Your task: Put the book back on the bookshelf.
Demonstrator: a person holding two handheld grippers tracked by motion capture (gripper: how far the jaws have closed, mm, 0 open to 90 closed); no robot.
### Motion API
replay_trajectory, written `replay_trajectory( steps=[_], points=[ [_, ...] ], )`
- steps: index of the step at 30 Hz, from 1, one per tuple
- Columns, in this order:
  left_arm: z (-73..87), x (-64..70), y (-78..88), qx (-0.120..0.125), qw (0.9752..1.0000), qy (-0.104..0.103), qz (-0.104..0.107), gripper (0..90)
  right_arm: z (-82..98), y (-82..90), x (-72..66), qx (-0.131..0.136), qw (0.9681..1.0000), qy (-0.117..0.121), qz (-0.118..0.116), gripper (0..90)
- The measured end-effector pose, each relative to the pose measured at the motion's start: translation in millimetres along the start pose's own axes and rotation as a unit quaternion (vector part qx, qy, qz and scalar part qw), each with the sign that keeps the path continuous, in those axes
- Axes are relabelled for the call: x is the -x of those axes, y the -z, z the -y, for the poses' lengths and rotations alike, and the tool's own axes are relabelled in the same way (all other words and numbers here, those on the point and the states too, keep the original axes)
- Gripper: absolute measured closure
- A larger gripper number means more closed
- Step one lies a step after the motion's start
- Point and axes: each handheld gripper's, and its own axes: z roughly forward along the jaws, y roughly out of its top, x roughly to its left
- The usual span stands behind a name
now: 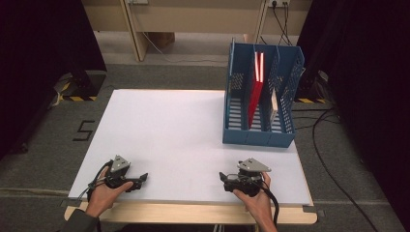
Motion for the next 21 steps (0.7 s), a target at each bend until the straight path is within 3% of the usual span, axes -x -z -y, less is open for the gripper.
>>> replay_trajectory(
  steps=[8,13,19,21],
  points=[
    [0.2,0.1,0.0,0.001,1.0000,0.000,0.000,14.1,8.7,0.1,-5.9,-0.019,0.9998,0.008,-0.003,15.9],
    [0.4,0.0,0.1,0.001,1.0000,-0.001,-0.001,14.1,13.4,0.5,-8.4,-0.046,0.9985,0.027,0.014,15.9],
    [0.6,0.0,0.1,0.001,1.0000,-0.001,0.000,14.0,19.7,-5.9,-10.2,-0.087,0.9957,0.026,0.018,15.2],
    [0.6,0.0,0.1,0.001,1.0000,-0.001,0.000,14.0,21.7,-6.8,-11.5,-0.086,0.9956,0.031,0.020,14.6]
  ],
)
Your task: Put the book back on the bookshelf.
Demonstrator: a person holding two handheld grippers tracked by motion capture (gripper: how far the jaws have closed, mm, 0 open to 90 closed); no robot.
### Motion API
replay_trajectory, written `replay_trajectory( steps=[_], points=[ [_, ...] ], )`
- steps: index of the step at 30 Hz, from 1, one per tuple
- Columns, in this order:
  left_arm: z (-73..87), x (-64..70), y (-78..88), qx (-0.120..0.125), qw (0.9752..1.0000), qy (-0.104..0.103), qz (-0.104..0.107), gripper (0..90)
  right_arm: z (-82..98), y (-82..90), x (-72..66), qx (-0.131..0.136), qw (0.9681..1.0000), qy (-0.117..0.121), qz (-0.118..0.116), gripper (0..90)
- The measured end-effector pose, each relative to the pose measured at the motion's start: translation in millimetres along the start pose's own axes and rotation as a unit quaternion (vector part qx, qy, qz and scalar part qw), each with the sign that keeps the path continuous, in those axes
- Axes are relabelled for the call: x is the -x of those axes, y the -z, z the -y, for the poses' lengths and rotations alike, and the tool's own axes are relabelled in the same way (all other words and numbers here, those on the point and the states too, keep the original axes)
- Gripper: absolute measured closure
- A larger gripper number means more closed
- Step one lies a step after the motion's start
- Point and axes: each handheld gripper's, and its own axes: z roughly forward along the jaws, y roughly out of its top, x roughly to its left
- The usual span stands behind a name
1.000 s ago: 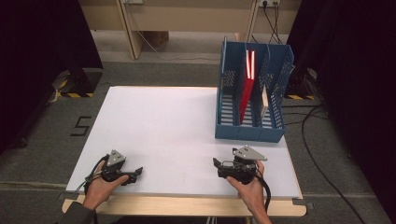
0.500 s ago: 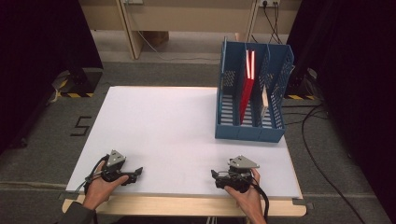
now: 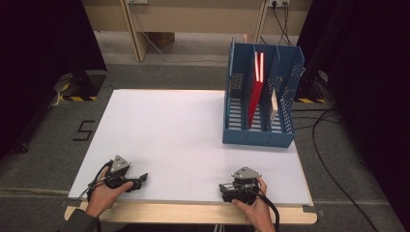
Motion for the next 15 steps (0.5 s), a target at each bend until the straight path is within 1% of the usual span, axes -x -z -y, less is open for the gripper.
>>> replay_trajectory(
  steps=[7,15],
  points=[
    [0.0,0.1,-0.1,0.001,1.0000,0.000,0.000,14.0,2.9,-0.3,0.9,0.012,0.9999,0.003,-0.002,14.4],
    [0.1,0.2,-0.1,0.001,1.0000,0.000,0.000,14.0,3.2,-0.3,0.7,0.012,0.9999,0.002,-0.003,14.3]
  ],
)
